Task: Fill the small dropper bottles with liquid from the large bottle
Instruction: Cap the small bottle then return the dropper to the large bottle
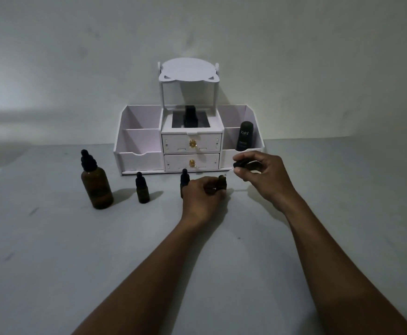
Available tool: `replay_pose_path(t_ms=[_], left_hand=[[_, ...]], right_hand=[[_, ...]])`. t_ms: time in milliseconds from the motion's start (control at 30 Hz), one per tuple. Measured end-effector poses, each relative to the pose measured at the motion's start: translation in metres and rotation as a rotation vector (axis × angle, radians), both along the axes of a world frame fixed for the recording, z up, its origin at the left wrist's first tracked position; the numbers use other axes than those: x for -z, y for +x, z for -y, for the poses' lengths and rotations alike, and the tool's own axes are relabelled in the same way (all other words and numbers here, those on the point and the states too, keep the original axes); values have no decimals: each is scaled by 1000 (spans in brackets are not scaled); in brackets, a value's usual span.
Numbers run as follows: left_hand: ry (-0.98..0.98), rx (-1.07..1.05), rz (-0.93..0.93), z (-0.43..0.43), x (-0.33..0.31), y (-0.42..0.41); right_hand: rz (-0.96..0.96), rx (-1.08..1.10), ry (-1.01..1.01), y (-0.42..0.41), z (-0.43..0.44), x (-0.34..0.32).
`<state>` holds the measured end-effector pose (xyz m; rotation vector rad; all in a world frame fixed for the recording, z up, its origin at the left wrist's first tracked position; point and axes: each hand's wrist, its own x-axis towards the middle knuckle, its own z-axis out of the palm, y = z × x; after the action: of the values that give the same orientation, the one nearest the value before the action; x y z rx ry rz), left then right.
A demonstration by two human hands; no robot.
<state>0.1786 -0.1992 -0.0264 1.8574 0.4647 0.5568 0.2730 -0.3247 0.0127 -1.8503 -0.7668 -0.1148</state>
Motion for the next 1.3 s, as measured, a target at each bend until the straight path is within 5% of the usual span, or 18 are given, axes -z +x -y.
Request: replay_pose_path(t_ms=[433,1300], left_hand=[[31,8,42,-4,1,0],[139,6,65,-8,4,2]], right_hand=[[55,-59,-197,-4,-25,16],[-27,21,64,-3,-31,31]])
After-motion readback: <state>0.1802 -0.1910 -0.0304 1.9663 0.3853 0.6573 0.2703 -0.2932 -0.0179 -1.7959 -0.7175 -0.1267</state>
